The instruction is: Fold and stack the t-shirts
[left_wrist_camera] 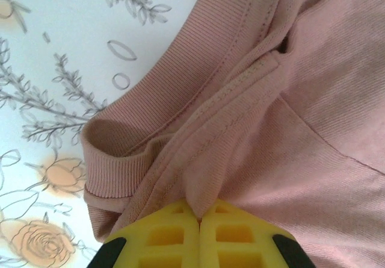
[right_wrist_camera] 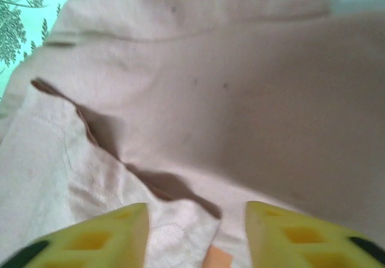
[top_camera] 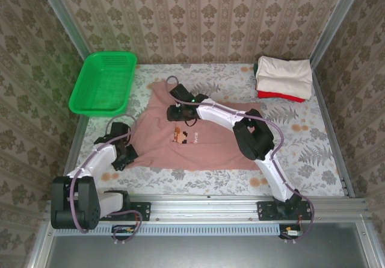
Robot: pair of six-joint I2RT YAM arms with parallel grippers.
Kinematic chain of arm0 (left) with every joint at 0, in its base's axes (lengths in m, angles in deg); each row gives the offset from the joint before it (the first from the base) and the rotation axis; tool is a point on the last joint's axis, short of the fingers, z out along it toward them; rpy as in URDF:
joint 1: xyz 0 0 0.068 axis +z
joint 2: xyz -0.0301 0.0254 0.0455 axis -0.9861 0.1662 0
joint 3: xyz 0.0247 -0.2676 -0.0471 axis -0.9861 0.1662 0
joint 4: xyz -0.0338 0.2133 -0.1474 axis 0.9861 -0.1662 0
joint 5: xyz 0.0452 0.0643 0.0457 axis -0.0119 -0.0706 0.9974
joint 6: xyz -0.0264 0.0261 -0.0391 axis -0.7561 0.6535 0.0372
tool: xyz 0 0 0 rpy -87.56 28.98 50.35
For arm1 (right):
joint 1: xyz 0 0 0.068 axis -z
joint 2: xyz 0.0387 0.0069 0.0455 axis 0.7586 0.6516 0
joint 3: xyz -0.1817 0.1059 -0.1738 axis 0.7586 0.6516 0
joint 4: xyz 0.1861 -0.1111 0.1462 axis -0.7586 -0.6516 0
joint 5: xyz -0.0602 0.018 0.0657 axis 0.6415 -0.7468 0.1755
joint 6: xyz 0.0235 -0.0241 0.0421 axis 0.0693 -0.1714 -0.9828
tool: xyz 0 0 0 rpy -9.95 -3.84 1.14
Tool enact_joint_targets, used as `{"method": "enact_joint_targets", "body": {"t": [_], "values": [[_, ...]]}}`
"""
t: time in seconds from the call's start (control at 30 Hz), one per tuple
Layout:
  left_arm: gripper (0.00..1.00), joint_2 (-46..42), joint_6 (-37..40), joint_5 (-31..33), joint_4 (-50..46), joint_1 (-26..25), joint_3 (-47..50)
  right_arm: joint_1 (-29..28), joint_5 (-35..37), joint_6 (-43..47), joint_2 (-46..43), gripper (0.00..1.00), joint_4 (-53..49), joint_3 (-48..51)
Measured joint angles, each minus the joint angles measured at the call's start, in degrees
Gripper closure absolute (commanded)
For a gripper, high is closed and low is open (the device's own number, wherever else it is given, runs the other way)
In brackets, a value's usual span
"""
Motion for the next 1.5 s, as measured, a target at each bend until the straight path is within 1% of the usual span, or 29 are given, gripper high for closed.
{"method": "enact_joint_targets", "body": {"t": [0.03,0.07,0.1,0.13,0.17,0.2,0.27,0.3,0.33,0.37,0.43,0.47,0.57,0.67,0.83,0.93,1.0,1.17,1.37,1.5], "values": [[1.00,-0.3,-0.4,0.3,-0.3,-0.2,0.2,0.2,0.0,0.1,-0.3,0.46,0.0,0.3],[0.94,-0.6,-0.8,0.5,-0.5,-0.3,0.3,0.3,0.0,0.2,-1.0,0.45,0.1,1.2],[0.93,-0.8,-1.0,0.7,-0.7,-0.5,0.4,0.3,0.0,0.4,-2.4,0.44,0.5,3.4],[0.93,-0.9,-1.3,0.9,-0.9,-0.6,0.5,0.1,0.2,0.6,-4.8,0.43,0.9,7.3],[0.87,-0.9,-1.6,1.1,-1.1,-0.7,0.5,-0.2,0.4,0.6,-7.8,0.44,0.5,11.5],[0.78,-1.0,-2.0,1.2,-1.3,-0.8,0.5,-0.5,0.6,0.5,-11.0,0.44,1.0,16.3],[0.45,-1.7,-2.5,1.9,-2.4,-1.4,0.4,-1.4,1.9,-0.1,-19.4,0.45,0.6,27.1],[0.36,-2.2,-2.6,2.4,-3.2,-1.8,0.2,-1.7,2.9,-0.6,-22.9,0.45,0.2,31.1],[0.30,-3.0,-2.7,2.8,-4.3,-2.4,-0.4,-2.2,3.9,-1.0,-27.3,0.45,0.0,35.9],[0.27,-3.9,-2.8,3.2,-5.4,-2.8,-1.2,-2.6,4.7,-1.6,-30.9,0.45,-0.1,39.7],[0.26,-5.5,-2.9,4.4,-7.5,-3.6,-4.4,-2.8,6.7,-2.7,-36.5,0.46,-0.9,45.9],[0.26,-5.9,-2.8,4.9,-7.9,-3.9,-6.0,-2.7,7.5,-3.3,-37.8,0.47,-1.3,47.8],[0.26,-6.0,-2.5,5.9,-6.7,-5.4,-11.5,-2.4,9.6,-5.1,-38.7,0.48,-1.7,52.5],[0.26,-3.6,-2.1,5.0,-2.5,-8.3,-13.6,-2.2,11.1,-7.3,-38.9,0.46,-2.7,56.8],[0.26,5.1,-2.1,1.6,5.5,-12.2,-10.0,-1.1,12.5,-10.7,-42.9,0.44,-3.7,62.6],[0.26,8.9,-2.1,1.0,6.7,-12.2,-6.0,-0.4,12.9,-12.2,-45.1,0.42,-4.1,65.2],[0.29,9.6,-2.1,1.2,6.6,-12.1,-3.7,-0.2,13.1,-13.0,-46.4,0.40,-4.1,66.5],[0.31,7.0,-2.5,1.2,6.1,-13.4,-2.2,0.2,13.1,-14.0,-49.4,0.39,-4.3,69.0],[0.32,-1.9,-5.4,1.3,1.8,-15.4,3.1,0.4,13.1,-14.6,-54.1,0.35,-7.8,71.2],[0.30,-5.9,-7.2,1.3,-2.1,-16.7,4.0,0.4,13.1,-15.6,-59.0,0.31,-10.6,71.9]]}}
